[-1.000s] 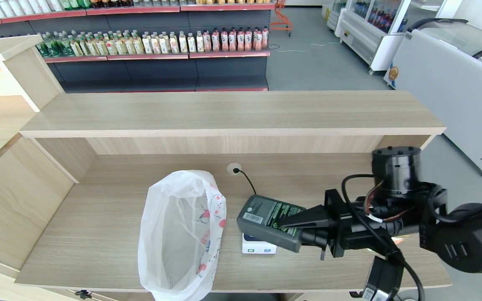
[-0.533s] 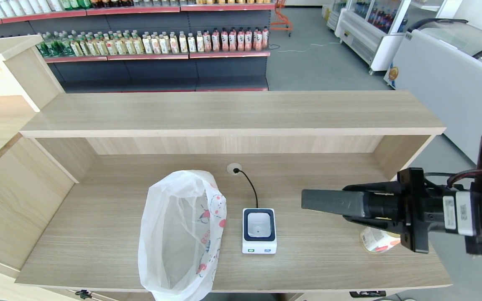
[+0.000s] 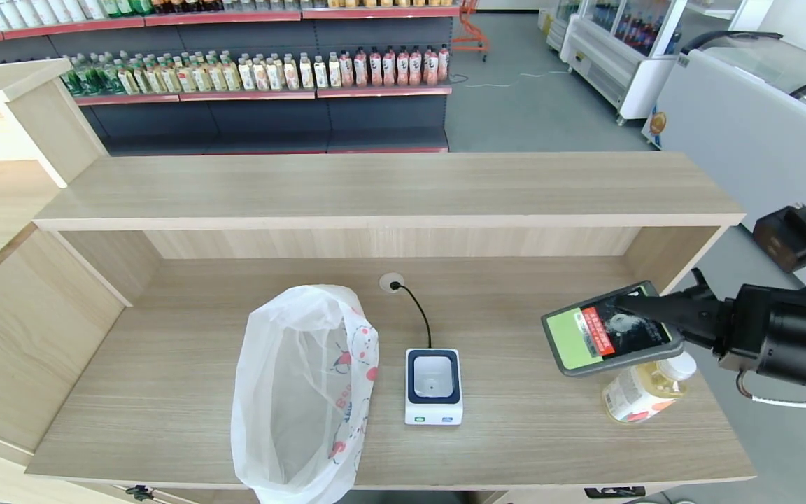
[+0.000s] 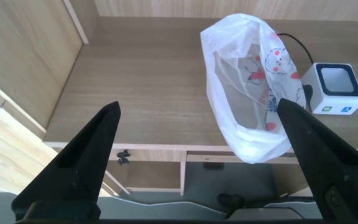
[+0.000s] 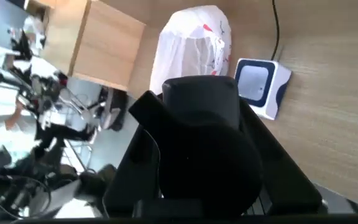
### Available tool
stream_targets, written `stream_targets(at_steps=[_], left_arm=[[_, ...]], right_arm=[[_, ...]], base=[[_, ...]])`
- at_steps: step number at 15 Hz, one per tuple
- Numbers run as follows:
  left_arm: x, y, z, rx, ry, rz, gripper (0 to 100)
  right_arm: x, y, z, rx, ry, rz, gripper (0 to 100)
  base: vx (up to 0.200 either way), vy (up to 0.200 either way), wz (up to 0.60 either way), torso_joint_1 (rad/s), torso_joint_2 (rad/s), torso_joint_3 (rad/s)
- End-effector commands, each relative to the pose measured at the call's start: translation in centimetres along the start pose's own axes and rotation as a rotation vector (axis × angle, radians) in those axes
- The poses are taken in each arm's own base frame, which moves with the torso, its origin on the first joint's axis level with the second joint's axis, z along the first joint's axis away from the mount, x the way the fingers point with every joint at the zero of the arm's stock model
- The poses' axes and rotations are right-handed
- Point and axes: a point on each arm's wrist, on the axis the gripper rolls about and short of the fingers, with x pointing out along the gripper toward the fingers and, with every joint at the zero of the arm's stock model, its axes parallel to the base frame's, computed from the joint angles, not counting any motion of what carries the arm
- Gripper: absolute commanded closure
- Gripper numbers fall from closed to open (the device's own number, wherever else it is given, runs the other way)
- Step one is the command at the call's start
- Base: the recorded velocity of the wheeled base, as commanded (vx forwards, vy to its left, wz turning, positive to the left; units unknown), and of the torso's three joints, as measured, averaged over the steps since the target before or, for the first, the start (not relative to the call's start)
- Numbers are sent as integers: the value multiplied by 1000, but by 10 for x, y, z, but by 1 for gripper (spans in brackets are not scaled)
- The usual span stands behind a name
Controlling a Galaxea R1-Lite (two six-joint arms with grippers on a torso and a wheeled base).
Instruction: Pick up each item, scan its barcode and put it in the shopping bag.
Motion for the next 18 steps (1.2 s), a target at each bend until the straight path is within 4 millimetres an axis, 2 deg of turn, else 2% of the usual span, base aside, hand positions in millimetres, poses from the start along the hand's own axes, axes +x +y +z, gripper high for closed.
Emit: stream_targets(at_steps=[1,7,9,18], left_arm=[[0,0,0,0,0,0,0],[0,0,0,0,0,0,0],[0,0,0,1,0,0,0],[0,0,0,1,0,0,0]], right_arm=[[5,-4,-5,95,13,-30,100],[24,-23,-20,113,96,-92,100],[32,-32,-23,70,88,-178,100],[55,-17,-39,41,170,-128,100]], base=[[0,0,0,0,0,0],[0,0,0,0,0,0],[0,0,0,0,0,0],[0,0,0,0,0,0]])
